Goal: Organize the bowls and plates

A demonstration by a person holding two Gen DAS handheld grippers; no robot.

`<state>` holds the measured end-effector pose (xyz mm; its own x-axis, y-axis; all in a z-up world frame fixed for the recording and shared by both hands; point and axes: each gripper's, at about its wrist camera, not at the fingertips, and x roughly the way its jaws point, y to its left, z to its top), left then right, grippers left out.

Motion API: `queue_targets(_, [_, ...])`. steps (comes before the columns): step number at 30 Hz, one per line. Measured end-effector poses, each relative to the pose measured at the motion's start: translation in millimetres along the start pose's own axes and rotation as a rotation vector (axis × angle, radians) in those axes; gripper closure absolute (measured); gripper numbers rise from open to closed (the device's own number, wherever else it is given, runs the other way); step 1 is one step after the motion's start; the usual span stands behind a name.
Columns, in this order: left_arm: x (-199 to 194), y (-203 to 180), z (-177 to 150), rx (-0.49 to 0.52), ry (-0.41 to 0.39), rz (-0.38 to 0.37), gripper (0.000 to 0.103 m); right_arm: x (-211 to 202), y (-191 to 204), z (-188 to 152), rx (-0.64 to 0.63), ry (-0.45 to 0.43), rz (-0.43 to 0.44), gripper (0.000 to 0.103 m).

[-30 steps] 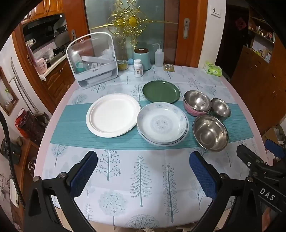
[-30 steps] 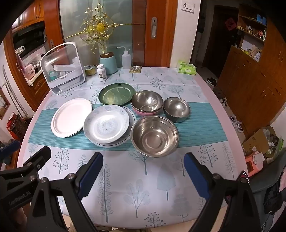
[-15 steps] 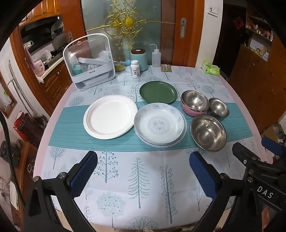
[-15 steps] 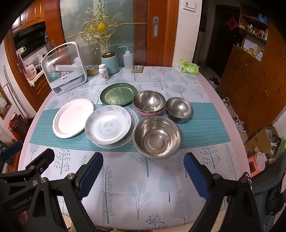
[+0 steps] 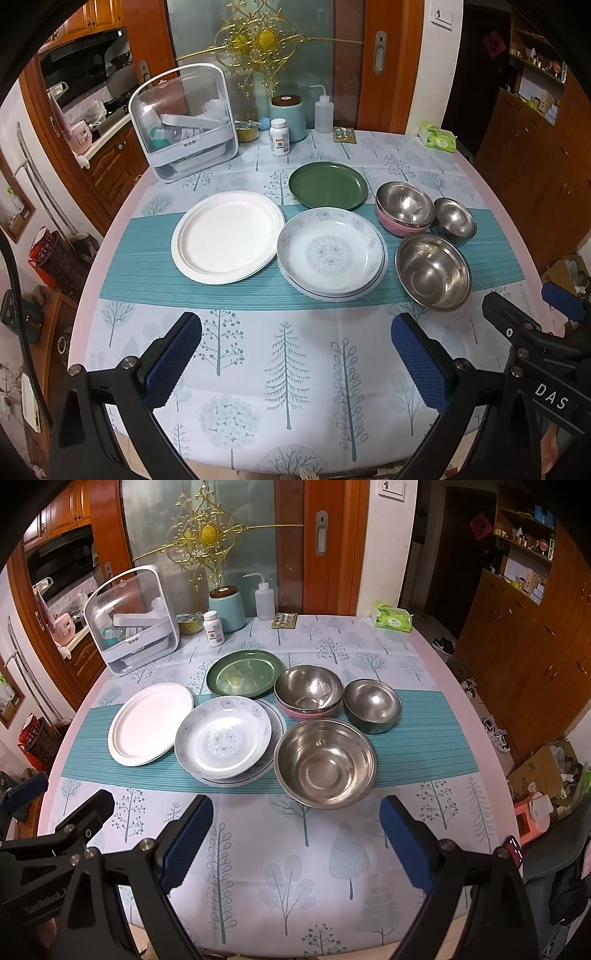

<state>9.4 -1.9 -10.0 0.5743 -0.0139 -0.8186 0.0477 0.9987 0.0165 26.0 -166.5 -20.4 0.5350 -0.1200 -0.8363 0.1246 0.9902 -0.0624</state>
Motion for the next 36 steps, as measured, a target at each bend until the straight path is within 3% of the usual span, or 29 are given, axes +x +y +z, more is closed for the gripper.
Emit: queue_targets(36, [-2.5, -2.7, -6.4, 0.007, 0.001, 0.019, 0.001, 2.3, -3.9, -7.6, -0.005, 0.004, 0.014, 0.010])
